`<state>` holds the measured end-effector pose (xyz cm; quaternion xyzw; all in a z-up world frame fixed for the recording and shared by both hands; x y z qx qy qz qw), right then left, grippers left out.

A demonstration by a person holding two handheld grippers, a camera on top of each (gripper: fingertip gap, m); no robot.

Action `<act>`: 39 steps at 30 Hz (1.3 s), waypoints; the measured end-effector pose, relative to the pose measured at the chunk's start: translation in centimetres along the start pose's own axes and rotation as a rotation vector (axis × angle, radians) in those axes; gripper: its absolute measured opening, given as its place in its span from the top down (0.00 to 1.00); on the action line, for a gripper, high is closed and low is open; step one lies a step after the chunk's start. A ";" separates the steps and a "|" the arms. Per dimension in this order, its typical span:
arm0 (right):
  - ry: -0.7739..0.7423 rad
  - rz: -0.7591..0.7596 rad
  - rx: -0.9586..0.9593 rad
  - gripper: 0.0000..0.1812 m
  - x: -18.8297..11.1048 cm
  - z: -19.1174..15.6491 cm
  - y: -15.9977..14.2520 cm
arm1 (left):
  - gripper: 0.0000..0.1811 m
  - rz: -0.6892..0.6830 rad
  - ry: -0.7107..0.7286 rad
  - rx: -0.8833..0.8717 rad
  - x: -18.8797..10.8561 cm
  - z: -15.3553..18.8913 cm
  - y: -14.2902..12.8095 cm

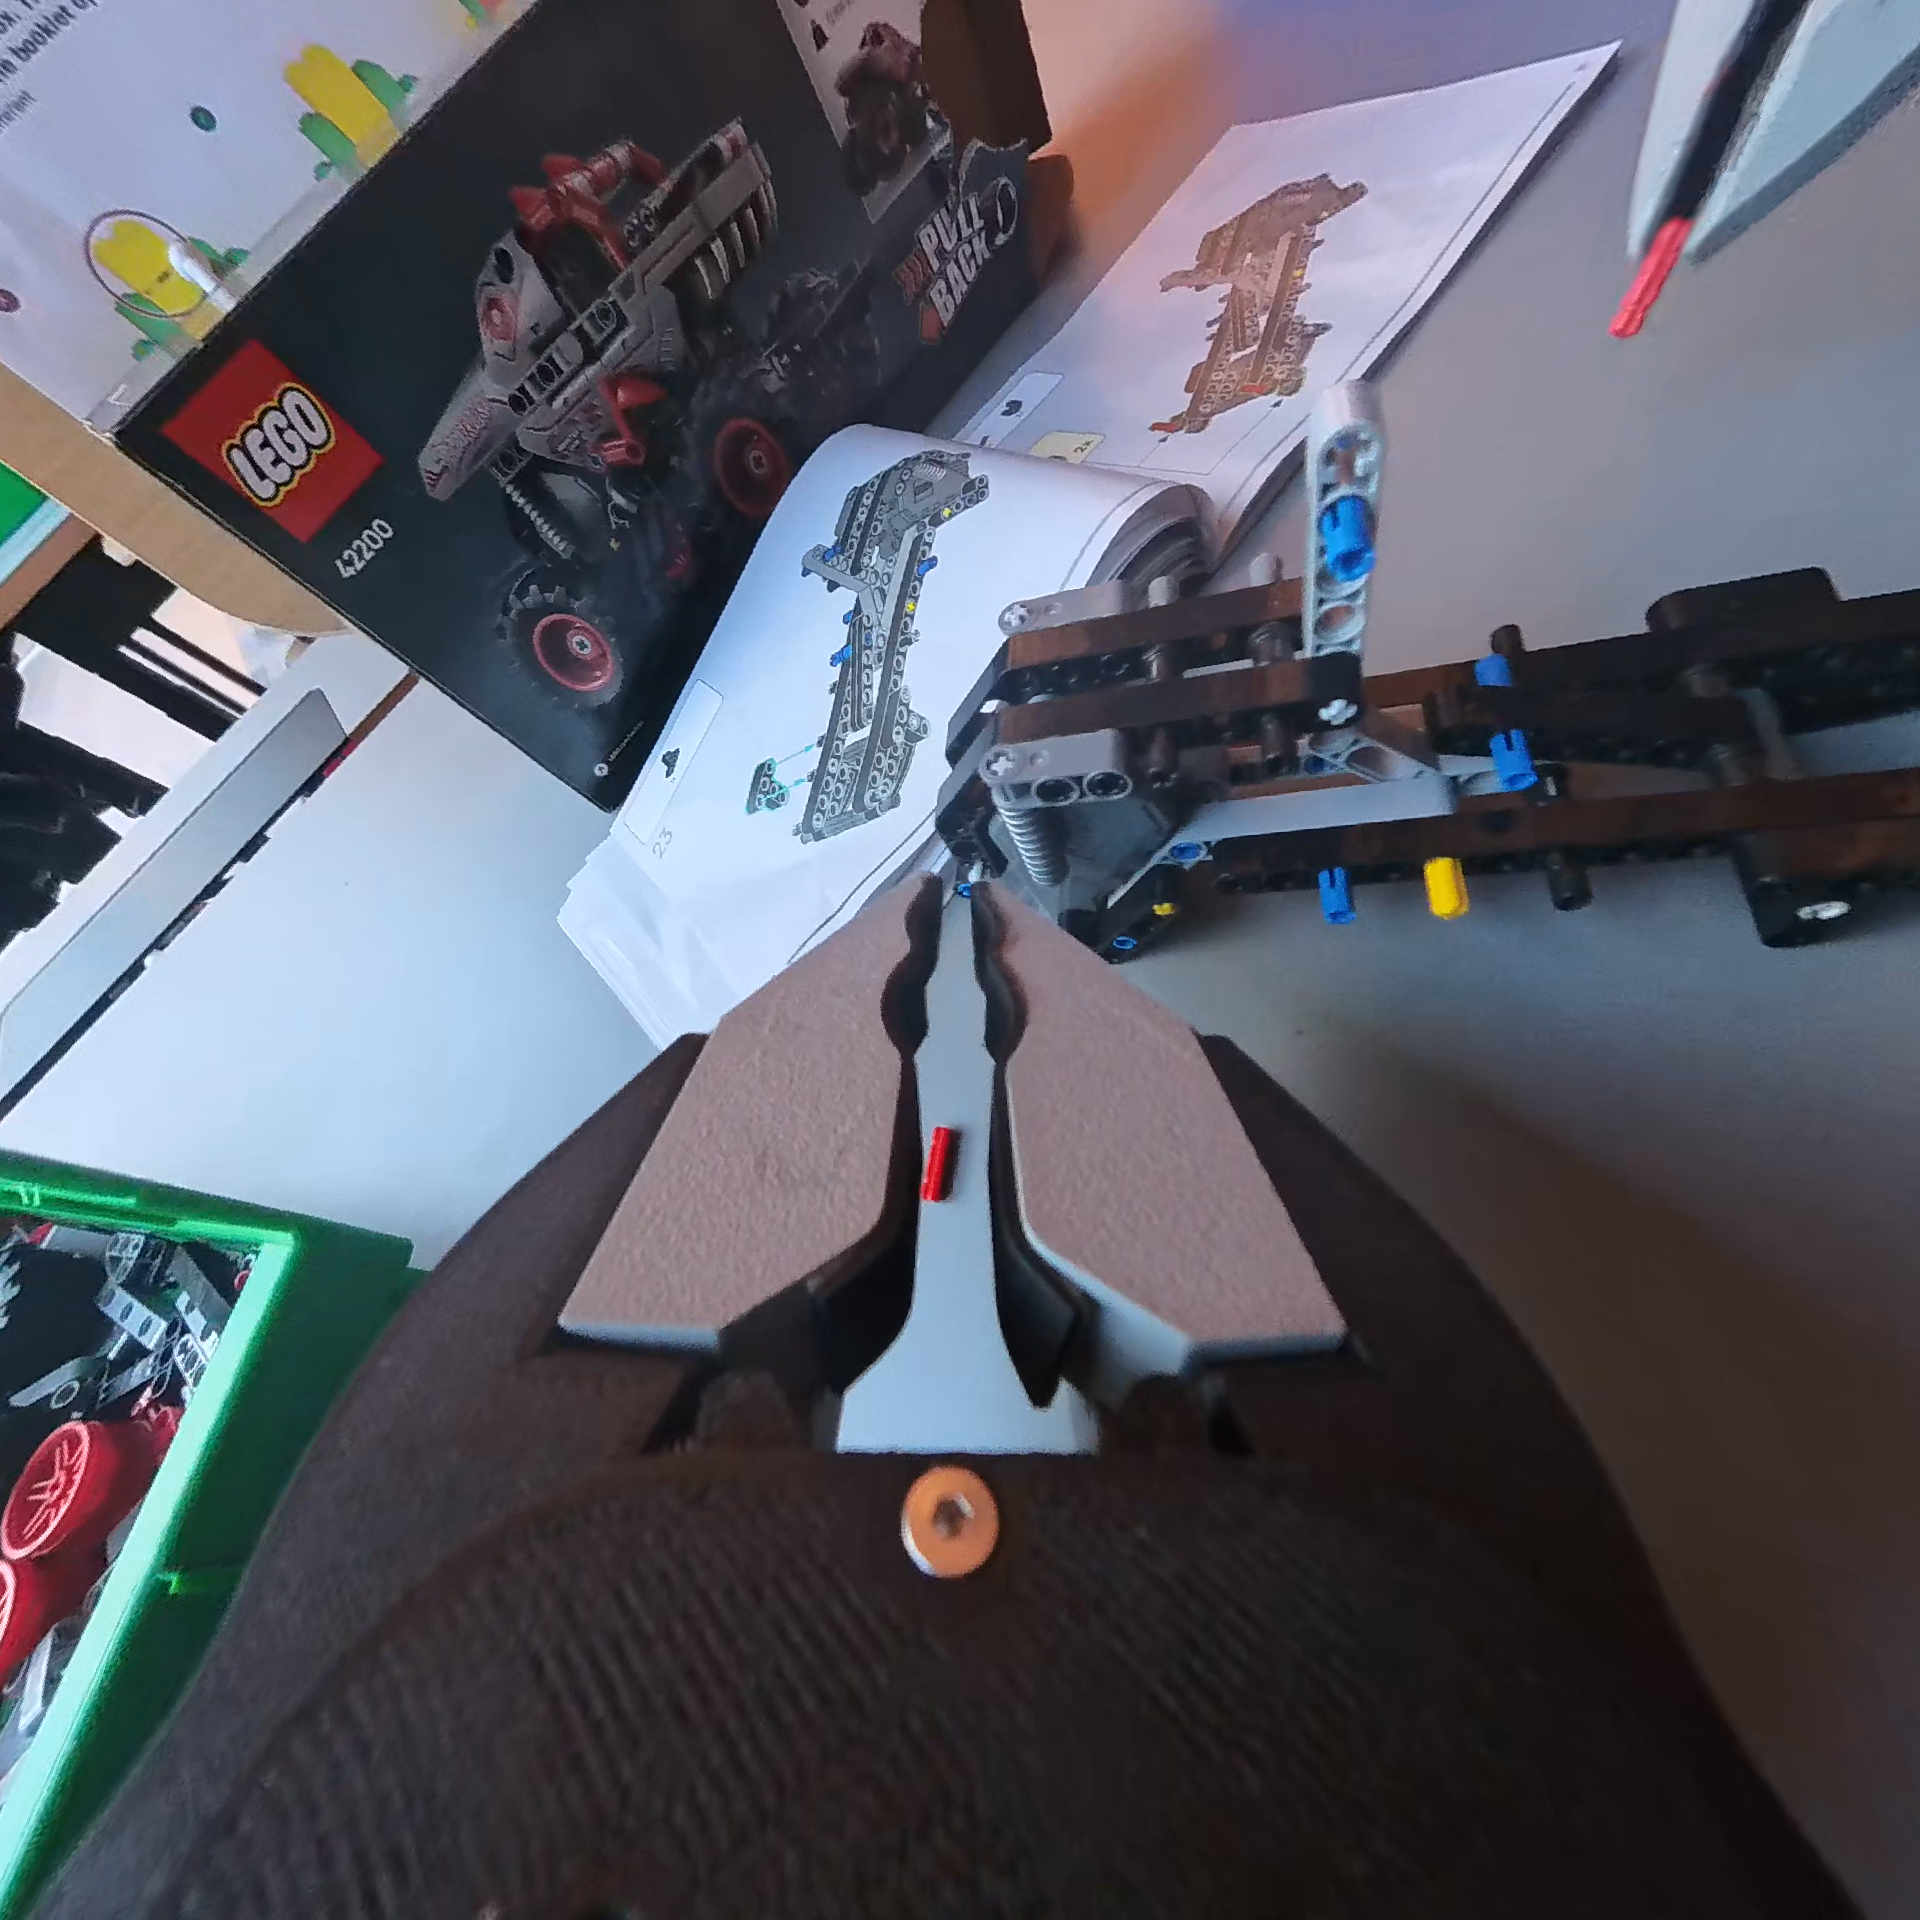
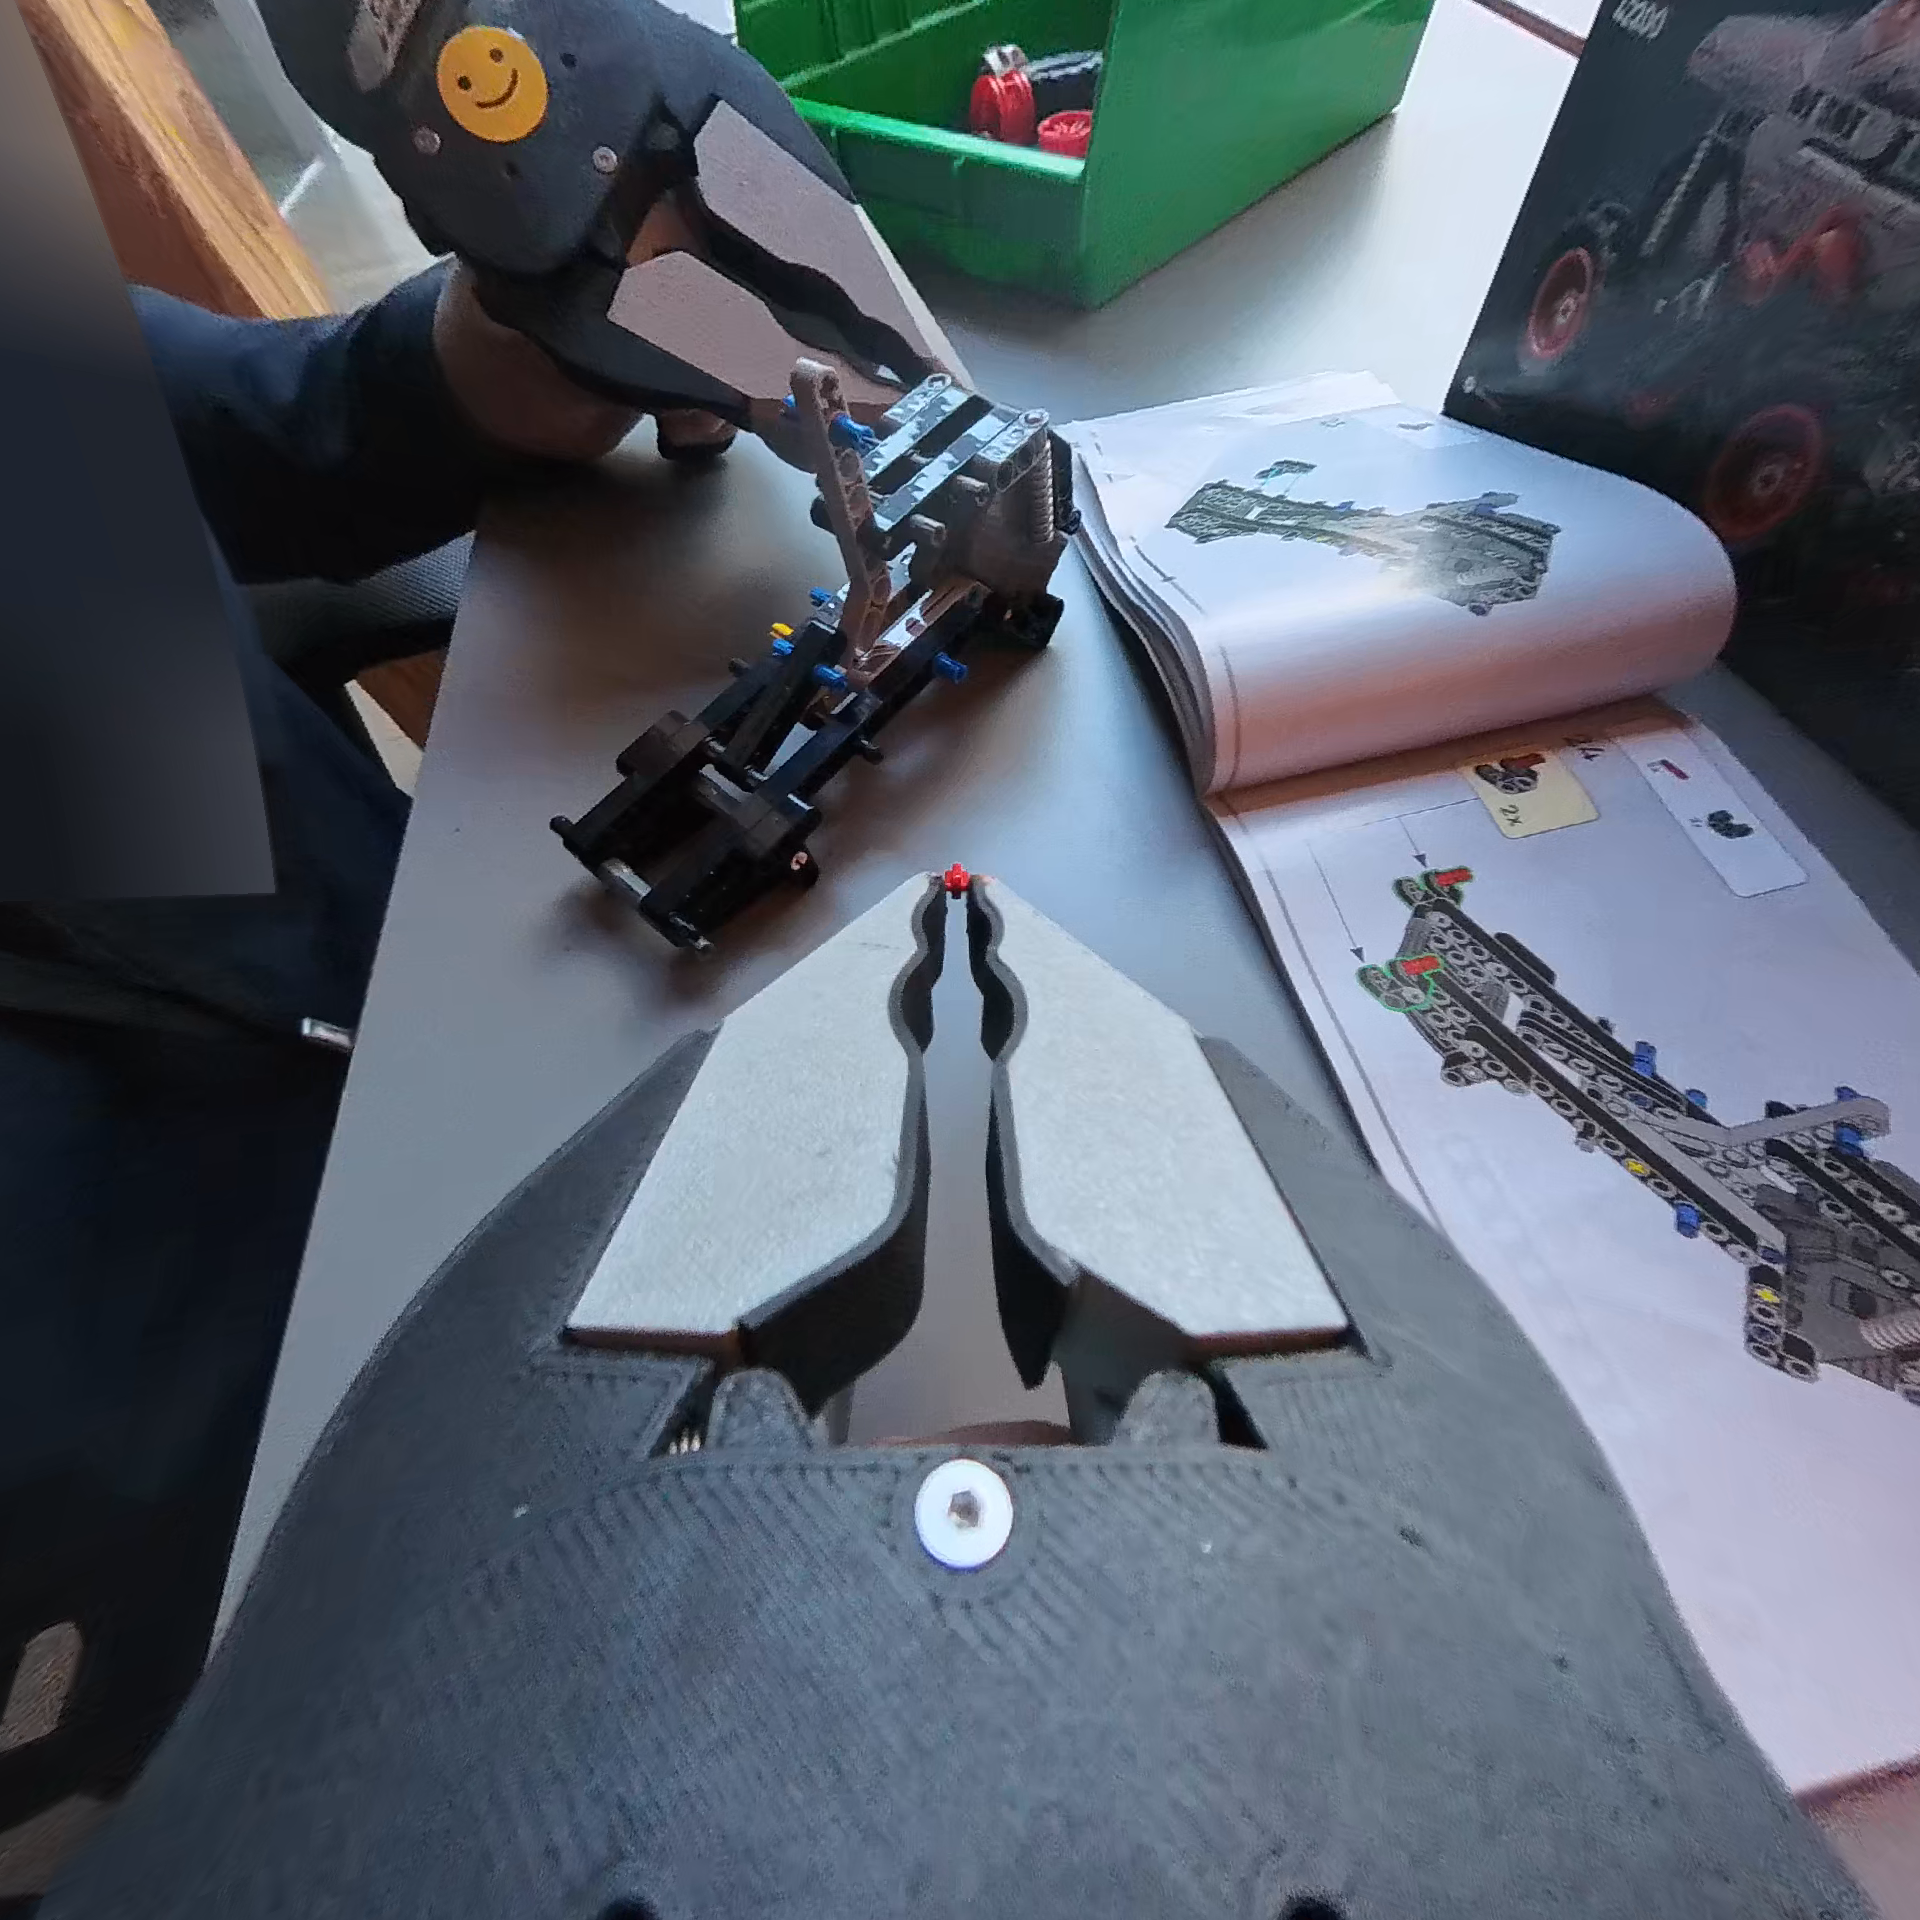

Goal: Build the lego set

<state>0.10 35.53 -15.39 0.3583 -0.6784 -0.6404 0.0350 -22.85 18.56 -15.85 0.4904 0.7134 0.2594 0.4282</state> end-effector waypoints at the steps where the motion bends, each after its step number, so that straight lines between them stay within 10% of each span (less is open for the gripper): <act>1: -0.007 0.006 -0.003 1.00 -0.2 0.0 0.0 | 0.99 0.002 0.002 -0.004 0.0 -0.1 0.0; 39: -0.027 0.068 0.095 1.00 -1.5 0.8 -0.2 | 0.99 0.060 0.090 -0.232 -1.6 -3.5 -0.7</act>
Point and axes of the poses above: each gripper's, where its closed fingertips meet, x out along the fingers, y out of its top, z = x × y across the jaws, the point moved 10 cm from there along -x, back along the fingers, and after that the axes turned 11 degrees about y, right-handed, at the moved point
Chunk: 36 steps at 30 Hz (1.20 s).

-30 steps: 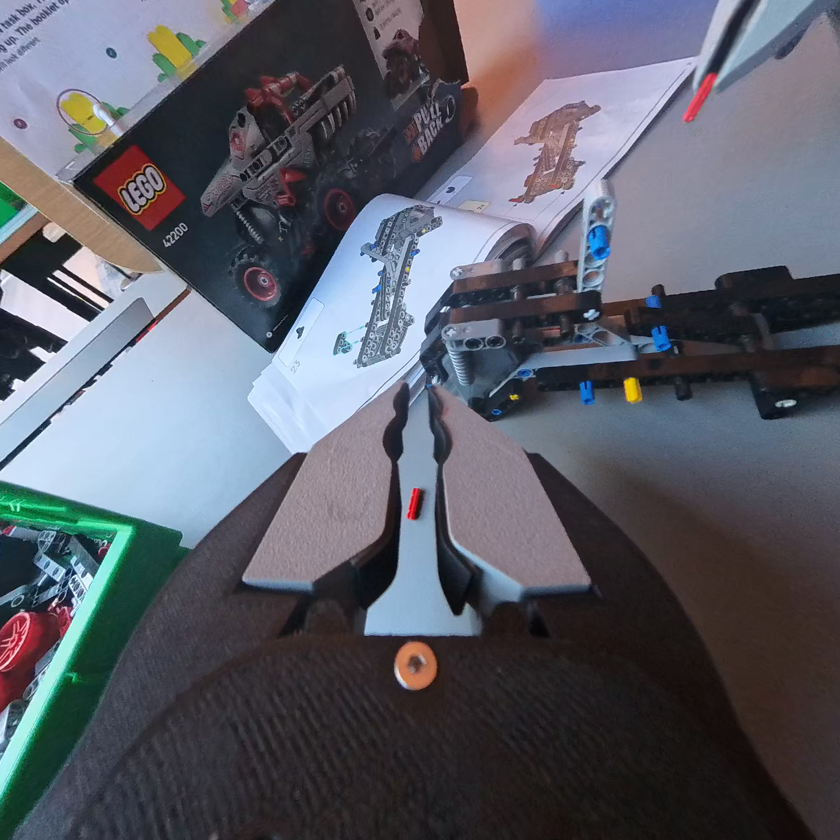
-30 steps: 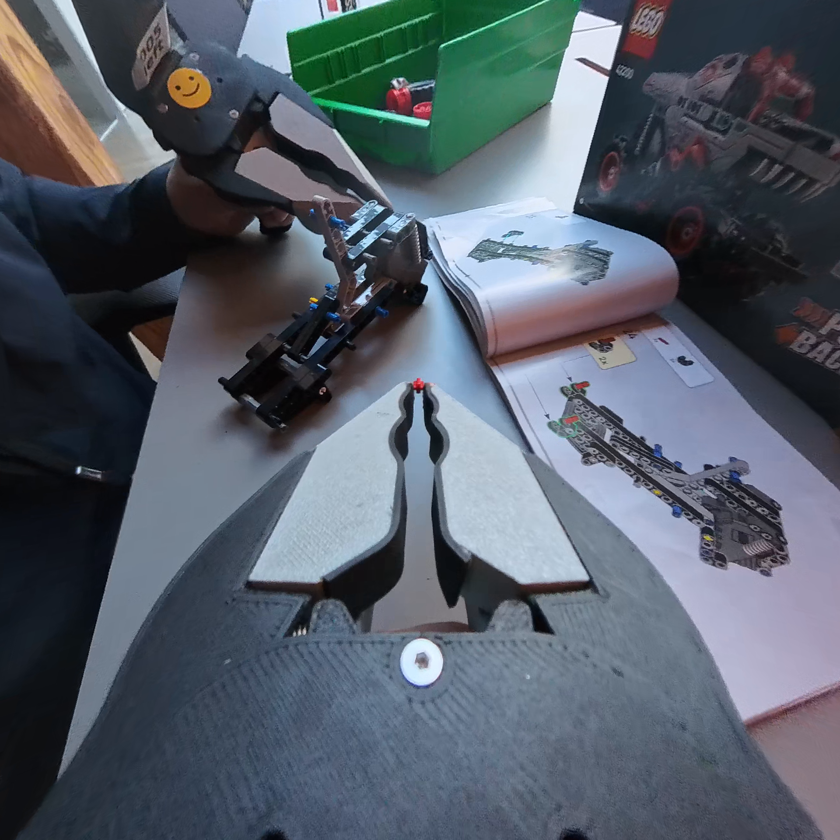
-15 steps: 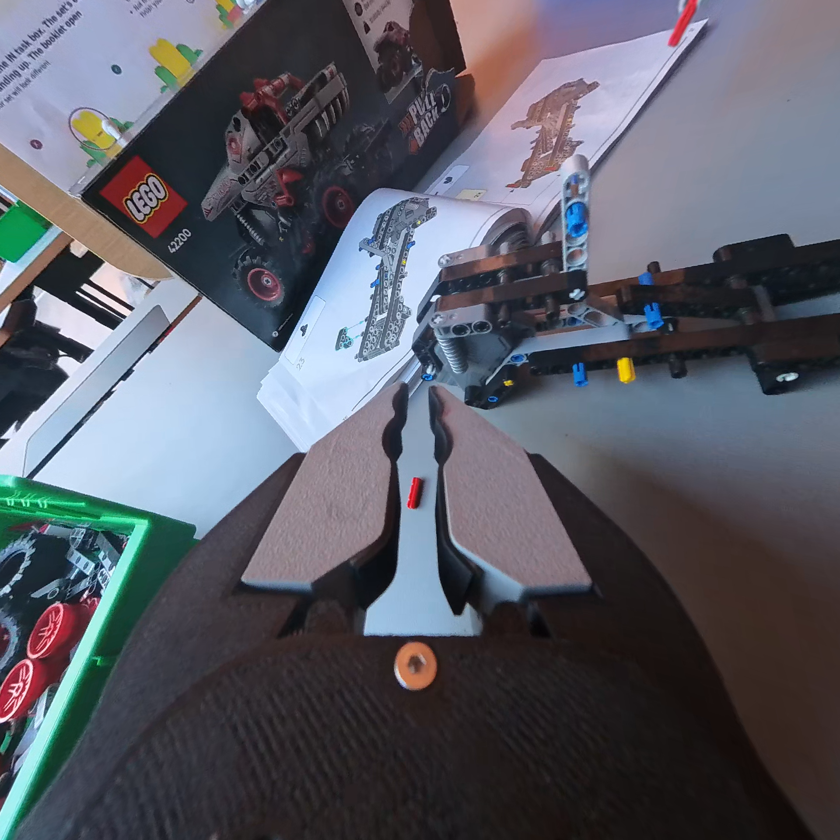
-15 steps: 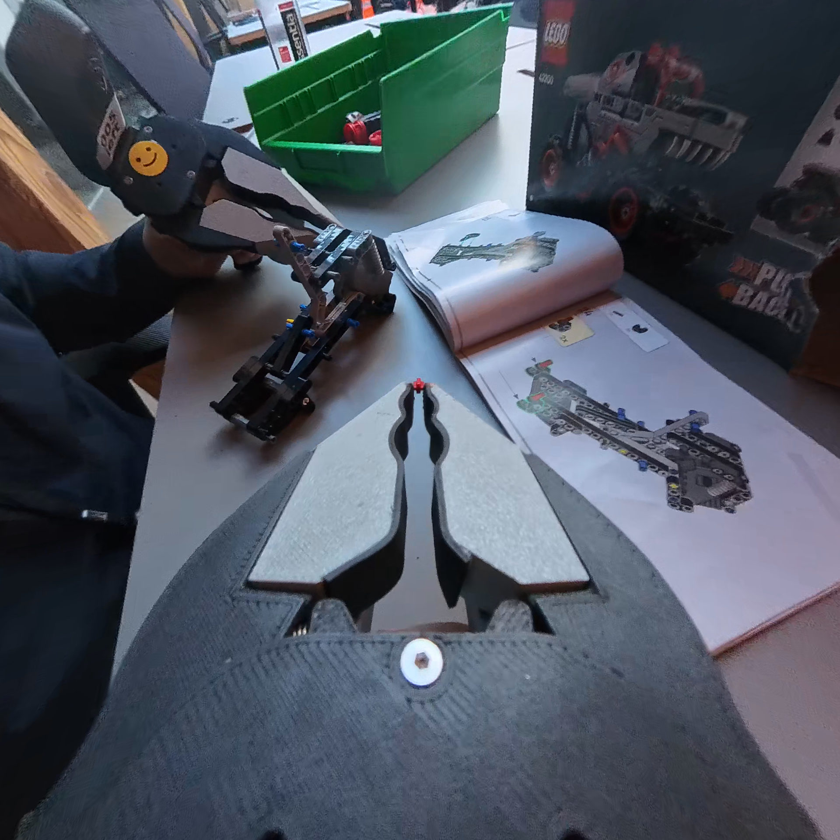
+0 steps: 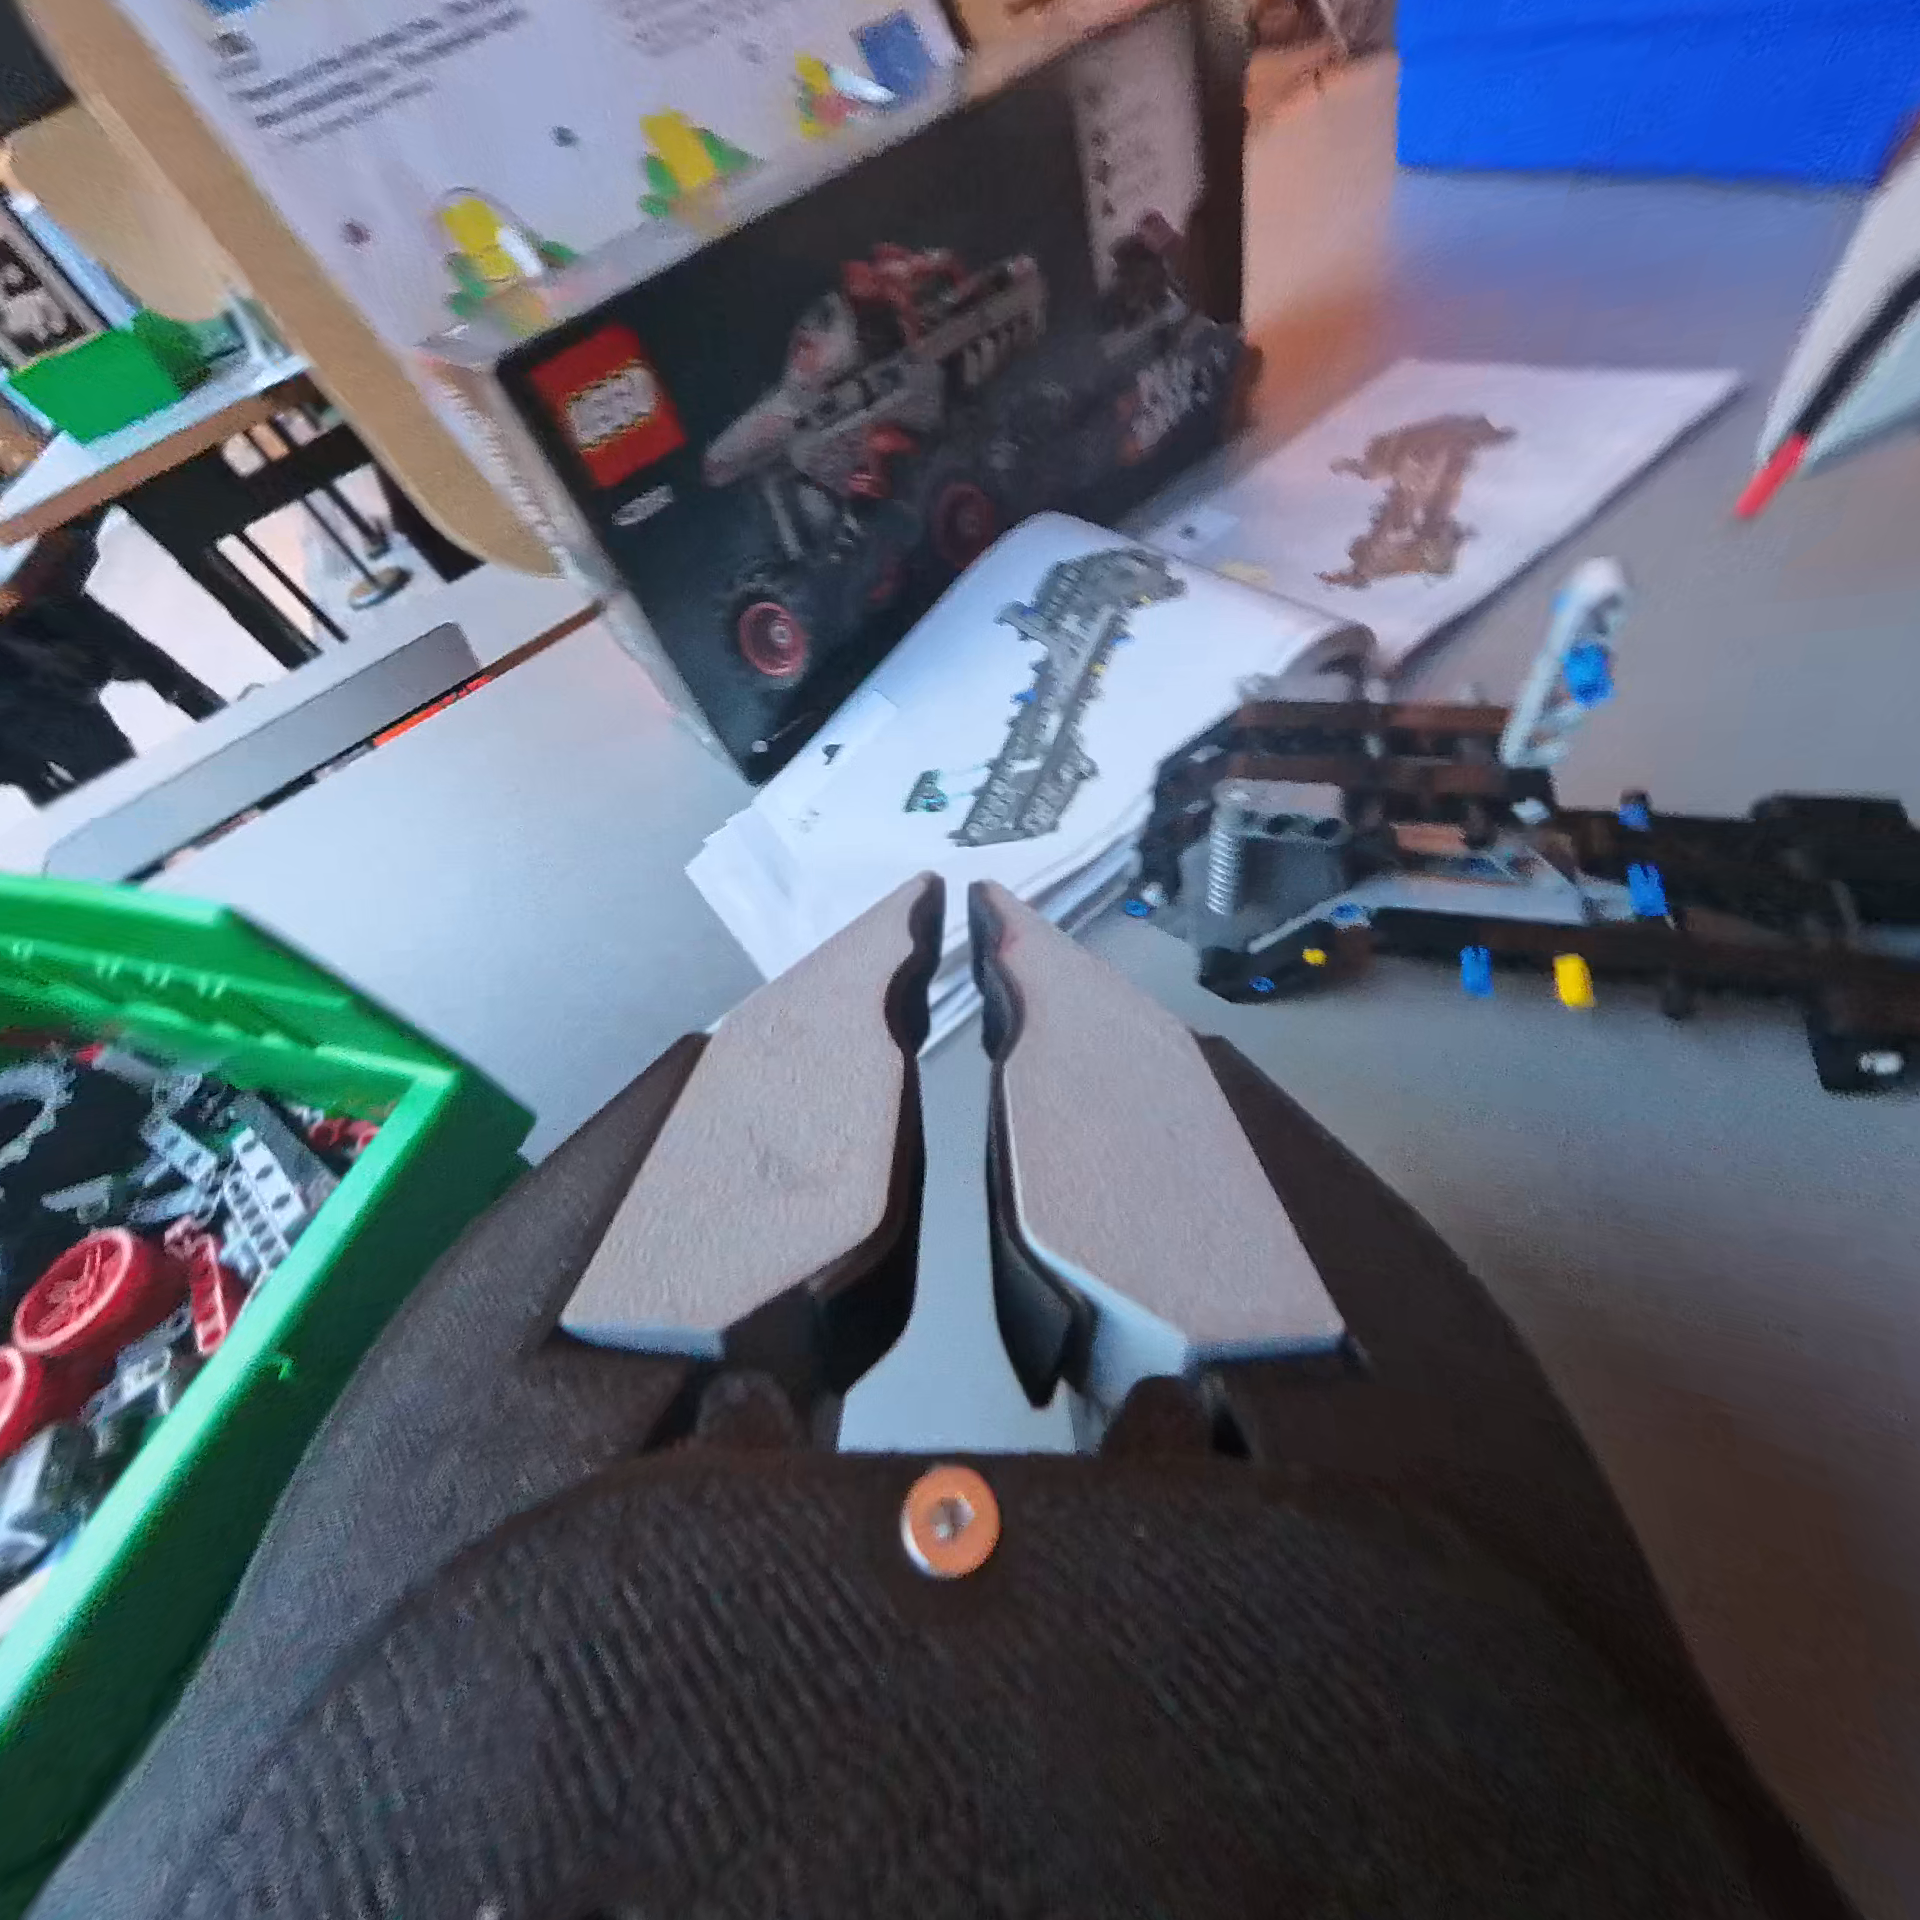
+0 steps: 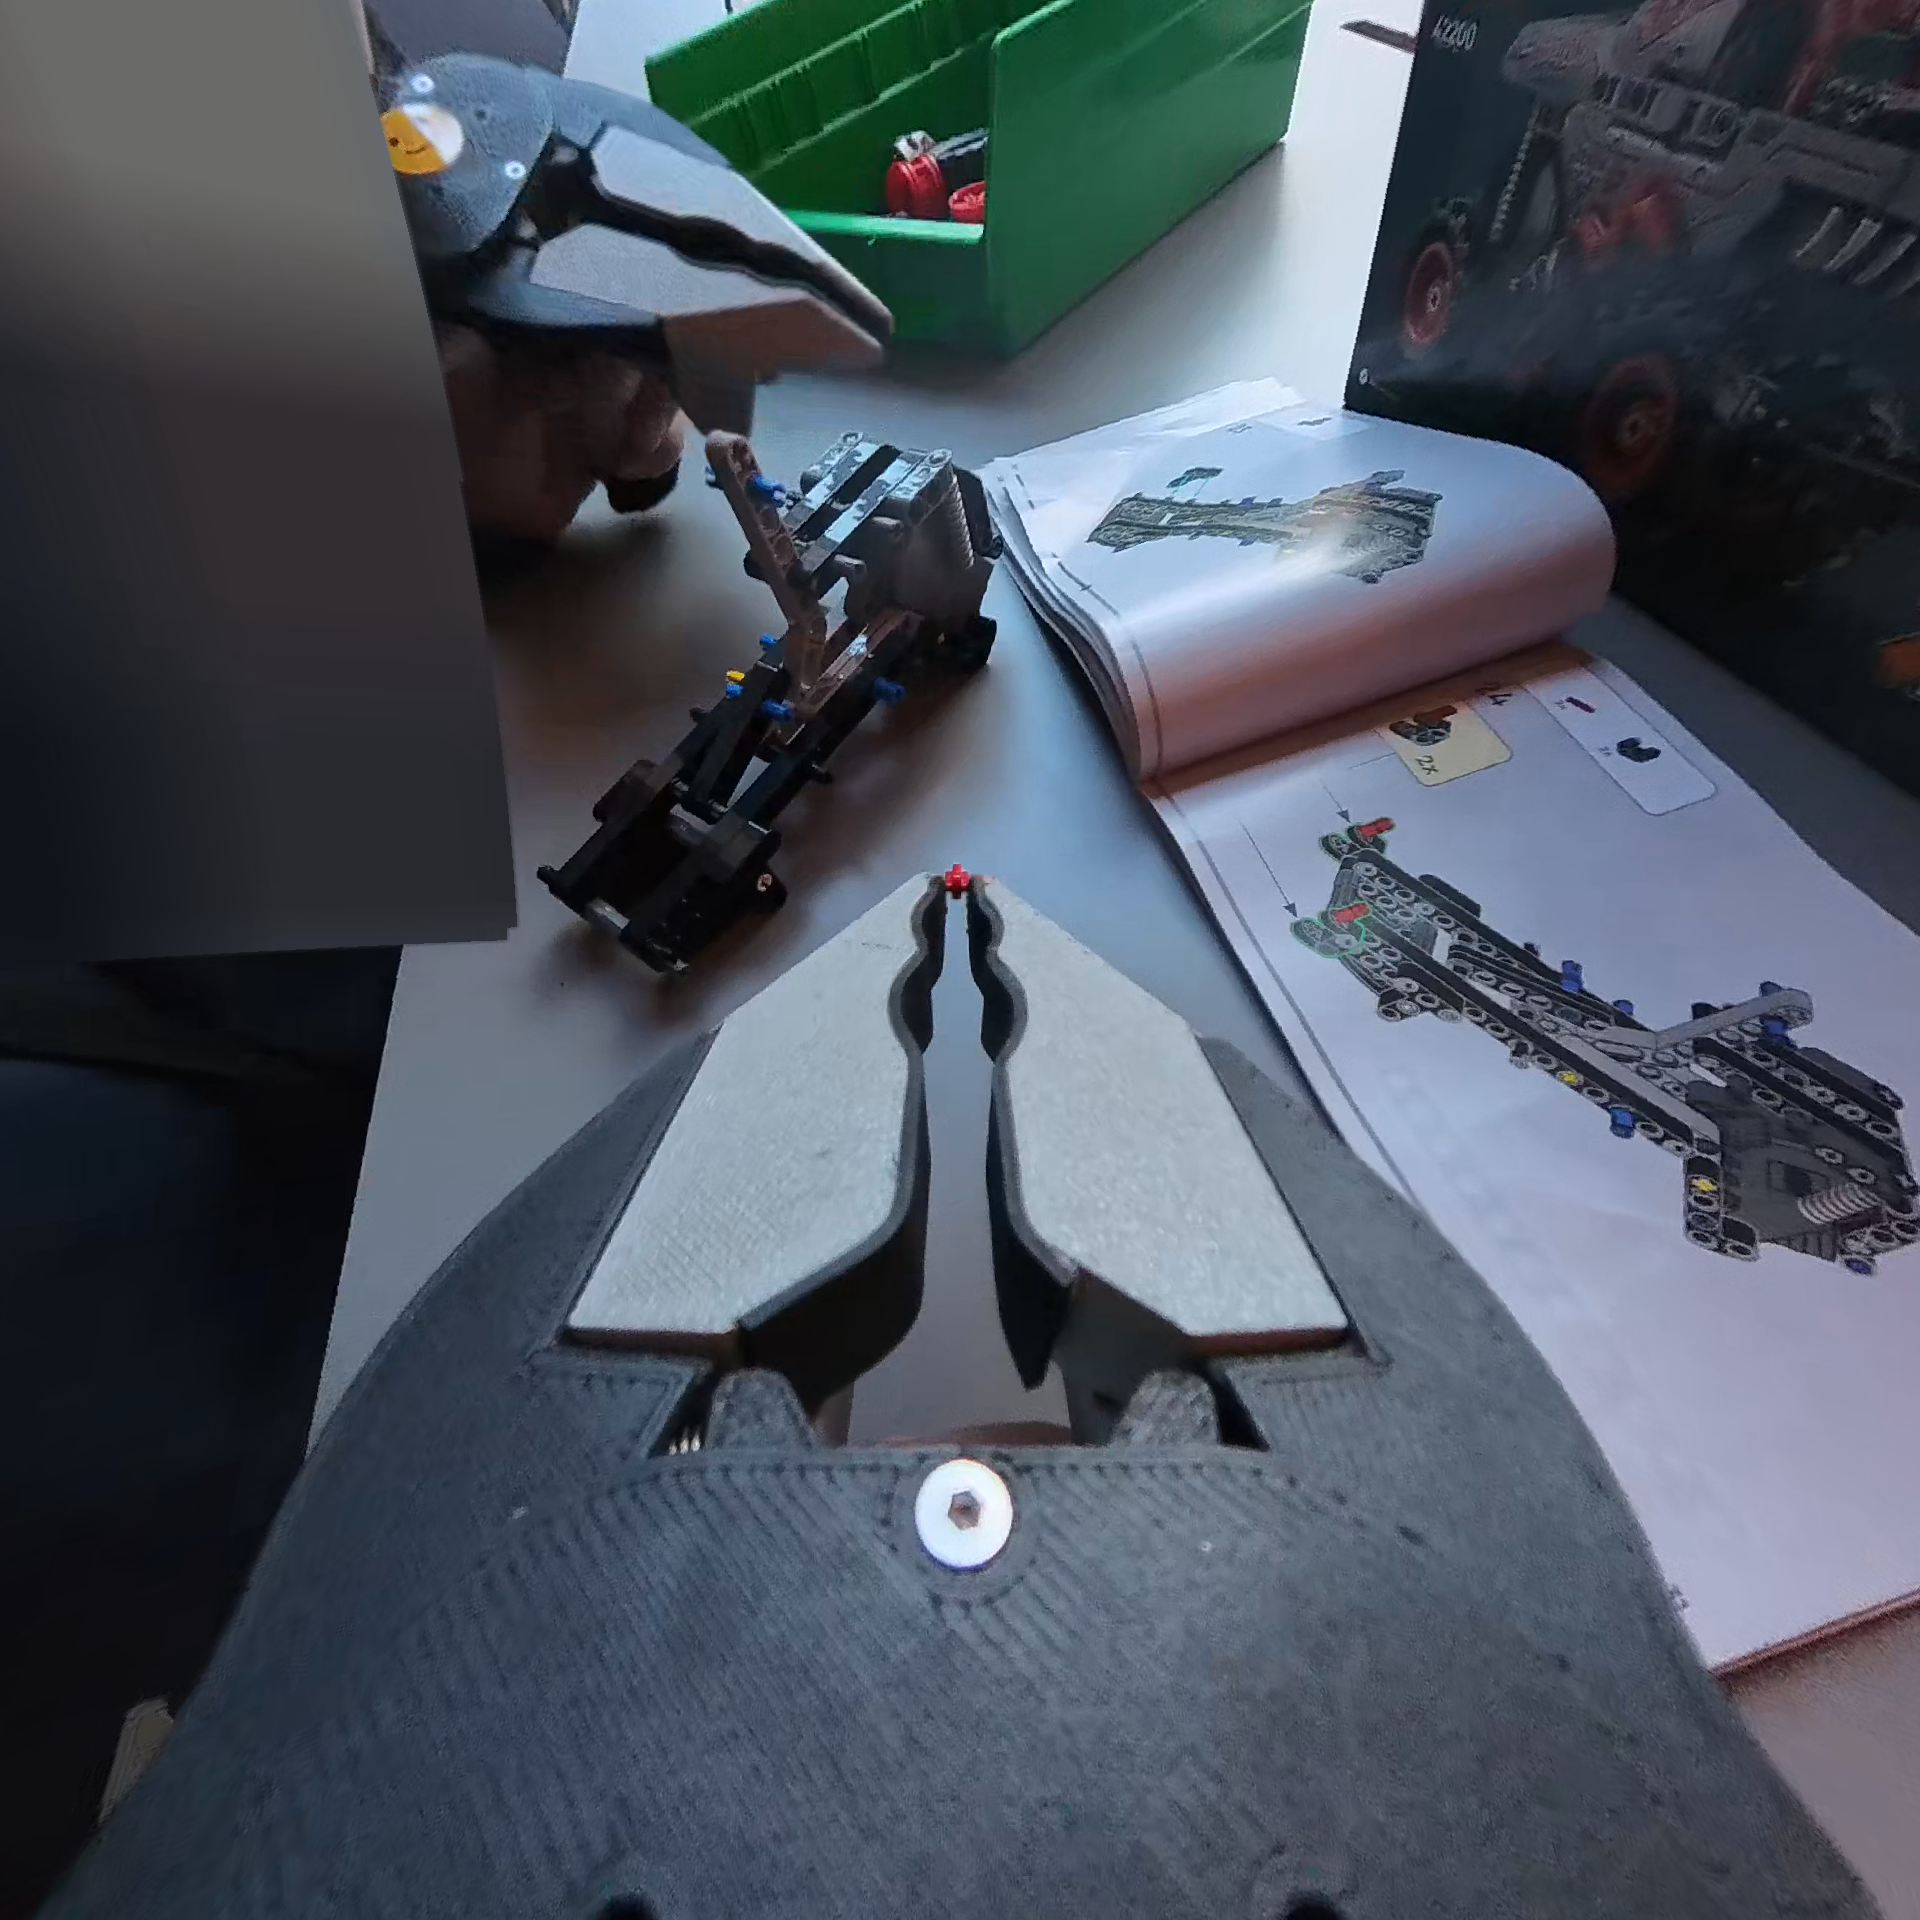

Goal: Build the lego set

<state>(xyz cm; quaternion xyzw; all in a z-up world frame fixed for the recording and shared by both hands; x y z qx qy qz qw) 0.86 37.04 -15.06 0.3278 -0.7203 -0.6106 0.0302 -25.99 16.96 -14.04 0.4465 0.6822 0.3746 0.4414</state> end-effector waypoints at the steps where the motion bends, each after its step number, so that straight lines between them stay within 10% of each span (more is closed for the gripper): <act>1: -0.005 0.014 -0.003 1.00 -0.1 0.0 0.1 | 0.98 0.009 0.011 -0.052 -0.1 -0.7 0.0; 6: 0.019 0.113 -0.084 1.00 -0.5 -0.8 1.2 | 0.94 0.117 -0.171 -0.161 -1.3 -1.3 0.3; 13: 0.134 0.185 -0.126 1.00 2.2 -2.7 2.8 | 0.97 0.278 -0.425 0.132 -3.7 6.0 2.9; 36: 0.213 0.165 -0.114 1.00 4.6 -4.4 3.0 | 1.00 0.244 -0.287 0.344 -3.1 9.7 3.8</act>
Point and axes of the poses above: each gripper's, where its closed fingertips meet, x out along the fingers, y out of its top, z = x × y across the jaws, the point moved 10 cm from there along -x, back along the fingers, and after that the axes turned 11 degrees about y, right-handed, at the moved point
